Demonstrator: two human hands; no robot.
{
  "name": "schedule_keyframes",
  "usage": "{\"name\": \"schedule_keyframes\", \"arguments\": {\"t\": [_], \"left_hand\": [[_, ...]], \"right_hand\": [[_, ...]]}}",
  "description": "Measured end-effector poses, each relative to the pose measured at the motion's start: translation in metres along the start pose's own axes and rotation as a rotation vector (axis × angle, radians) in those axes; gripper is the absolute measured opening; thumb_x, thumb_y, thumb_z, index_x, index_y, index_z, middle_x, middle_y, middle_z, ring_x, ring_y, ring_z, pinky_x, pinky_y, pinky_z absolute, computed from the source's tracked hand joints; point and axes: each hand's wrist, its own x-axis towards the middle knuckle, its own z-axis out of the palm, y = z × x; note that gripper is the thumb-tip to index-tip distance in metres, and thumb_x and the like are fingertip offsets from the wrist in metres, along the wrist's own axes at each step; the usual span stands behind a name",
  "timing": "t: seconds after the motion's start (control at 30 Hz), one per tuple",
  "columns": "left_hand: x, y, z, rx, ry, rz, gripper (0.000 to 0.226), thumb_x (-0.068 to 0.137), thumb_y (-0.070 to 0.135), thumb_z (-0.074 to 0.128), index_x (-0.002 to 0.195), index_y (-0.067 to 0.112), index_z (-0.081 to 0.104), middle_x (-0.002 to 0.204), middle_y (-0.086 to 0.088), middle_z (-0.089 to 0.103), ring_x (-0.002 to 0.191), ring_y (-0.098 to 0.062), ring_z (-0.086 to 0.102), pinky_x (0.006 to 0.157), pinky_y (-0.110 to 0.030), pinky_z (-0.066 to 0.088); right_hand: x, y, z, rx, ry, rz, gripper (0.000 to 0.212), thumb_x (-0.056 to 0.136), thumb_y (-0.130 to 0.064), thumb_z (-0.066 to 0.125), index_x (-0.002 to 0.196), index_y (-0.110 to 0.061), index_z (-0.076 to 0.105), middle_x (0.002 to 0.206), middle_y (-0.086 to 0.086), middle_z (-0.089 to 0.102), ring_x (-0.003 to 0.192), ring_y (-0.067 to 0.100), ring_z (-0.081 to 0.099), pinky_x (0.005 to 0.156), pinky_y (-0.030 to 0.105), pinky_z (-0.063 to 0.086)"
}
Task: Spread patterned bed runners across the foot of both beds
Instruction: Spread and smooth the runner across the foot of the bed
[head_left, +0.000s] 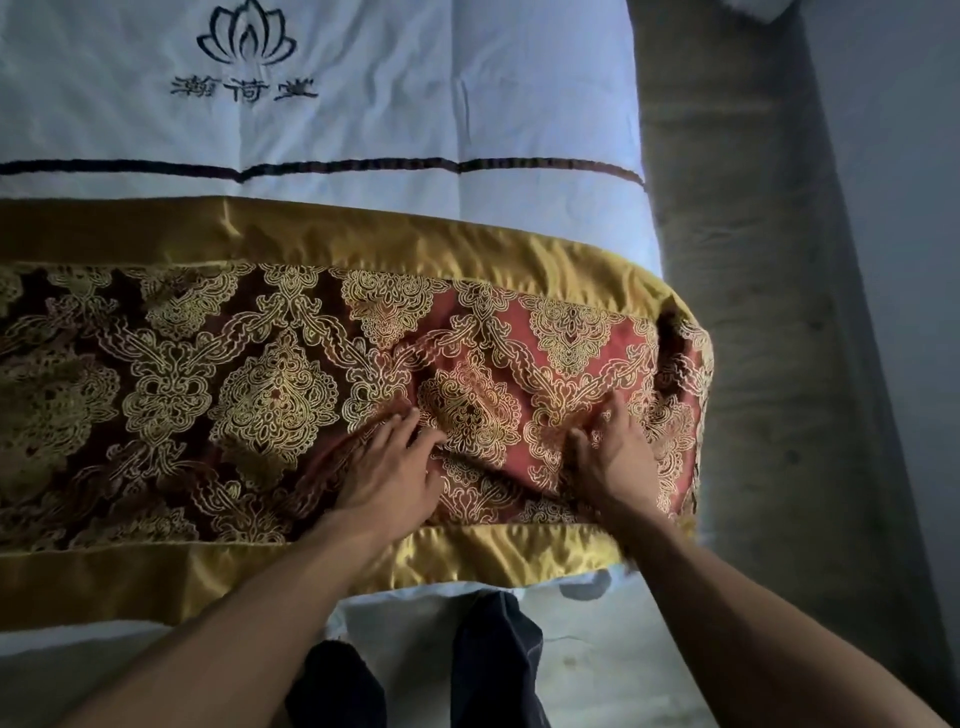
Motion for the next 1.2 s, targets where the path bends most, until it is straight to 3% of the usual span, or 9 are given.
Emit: {"name": "schedule_keyframes", "arguments": {"t": [0.2, 0.33, 0.47, 0.57, 0.67, 0.77, 0.9, 1.03, 1.2], "left_hand": [[0.014, 0.006, -0.006, 0.082, 0.155, -0.004, 0.053, 0.099, 0.041, 0.053, 0.148, 0.030, 0.040, 0.149, 0.003, 0.046, 0.132, -0.015, 0.043, 0.113, -0.039, 0.036], [0.031, 0.007, -0.005, 0.048, 0.197, -0.017, 0.066, 0.095, 0.041, 0.063, 0.153, 0.032, 0.035, 0.137, 0.001, 0.058, 0.123, -0.019, 0.055, 0.107, -0.039, 0.041], [0.040, 0.013, -0.006, -0.053, 0.235, 0.070, 0.040, 0.089, 0.023, 0.074, 0.127, 0.025, 0.062, 0.094, 0.014, 0.059, 0.083, -0.006, 0.054, 0.074, -0.025, 0.043], [0.037, 0.016, -0.011, -0.082, 0.272, 0.134, 0.023, 0.086, 0.018, 0.077, 0.105, 0.028, 0.069, 0.086, 0.018, 0.055, 0.077, -0.004, 0.053, 0.072, -0.027, 0.045], [0.033, 0.017, -0.017, -0.096, 0.348, 0.211, 0.018, 0.088, 0.019, 0.074, 0.103, 0.027, 0.068, 0.087, 0.019, 0.051, 0.080, -0.006, 0.052, 0.075, -0.027, 0.042], [0.036, 0.020, -0.024, -0.119, 0.341, 0.202, 0.021, 0.092, 0.021, 0.070, 0.112, 0.027, 0.066, 0.099, 0.015, 0.057, 0.090, -0.009, 0.056, 0.082, -0.032, 0.047], [0.038, 0.029, -0.016, -0.043, 0.055, 0.124, 0.059, 0.095, 0.038, 0.063, 0.149, 0.033, 0.038, 0.154, 0.008, 0.041, 0.137, -0.018, 0.044, 0.115, -0.044, 0.039], [0.025, 0.034, -0.008, -0.002, 0.006, 0.056, 0.077, 0.097, 0.043, 0.058, 0.158, 0.038, 0.012, 0.169, 0.006, 0.003, 0.149, -0.020, 0.025, 0.123, -0.047, 0.026], [0.006, 0.020, -0.003, 0.114, 0.159, 0.207, 0.045, 0.088, 0.039, 0.068, 0.128, 0.032, 0.047, 0.156, -0.006, 0.029, 0.135, -0.025, 0.046, 0.111, -0.044, 0.043]], "right_hand": [[0.084, -0.006, -0.044, 0.427, 0.244, 0.239, 0.075, 0.103, -0.036, 0.053, 0.161, -0.021, 0.008, 0.147, 0.021, 0.051, 0.132, 0.038, 0.052, 0.115, 0.043, 0.035], [0.136, 0.002, -0.055, 0.363, 0.115, 0.231, 0.053, 0.099, -0.031, 0.061, 0.146, -0.014, 0.043, 0.137, 0.017, 0.060, 0.120, 0.034, 0.060, 0.105, 0.040, 0.046], [0.146, 0.003, -0.060, 0.201, 0.112, 0.307, 0.028, 0.103, -0.024, 0.049, 0.123, -0.005, 0.056, 0.123, 0.027, 0.063, 0.115, 0.041, 0.057, 0.094, 0.041, 0.043], [0.157, -0.010, -0.090, 0.358, 0.322, 0.313, 0.024, 0.103, -0.024, 0.040, 0.118, -0.009, 0.052, 0.118, 0.027, 0.063, 0.109, 0.042, 0.058, 0.088, 0.042, 0.043], [0.179, -0.035, -0.130, 0.277, 0.589, 0.062, 0.024, 0.095, -0.026, 0.039, 0.111, -0.017, 0.054, 0.111, 0.016, 0.065, 0.104, 0.039, 0.058, 0.091, 0.043, 0.040], [0.201, -0.062, -0.145, 0.051, 0.458, -0.202, 0.045, 0.089, -0.025, 0.050, 0.134, -0.022, 0.050, 0.133, 0.008, 0.059, 0.125, 0.029, 0.052, 0.118, 0.056, 0.024], [0.182, -0.069, -0.112, -0.058, 0.118, -0.111, 0.080, 0.095, -0.051, 0.051, 0.160, -0.028, 0.010, 0.164, 0.016, 0.025, 0.149, 0.033, 0.029, 0.121, 0.061, 0.010], [0.099, -0.025, -0.040, -0.109, -0.156, 0.023, 0.080, 0.096, -0.072, 0.029, 0.159, -0.037, -0.005, 0.169, 0.014, -0.008, 0.156, 0.033, -0.005, 0.118, 0.065, -0.006], [0.012, 0.027, 0.001, -0.133, -0.005, 0.105, 0.070, 0.098, -0.066, 0.036, 0.158, -0.041, 0.009, 0.168, 0.013, 0.004, 0.154, 0.034, 0.013, 0.119, 0.063, 0.022]]}}
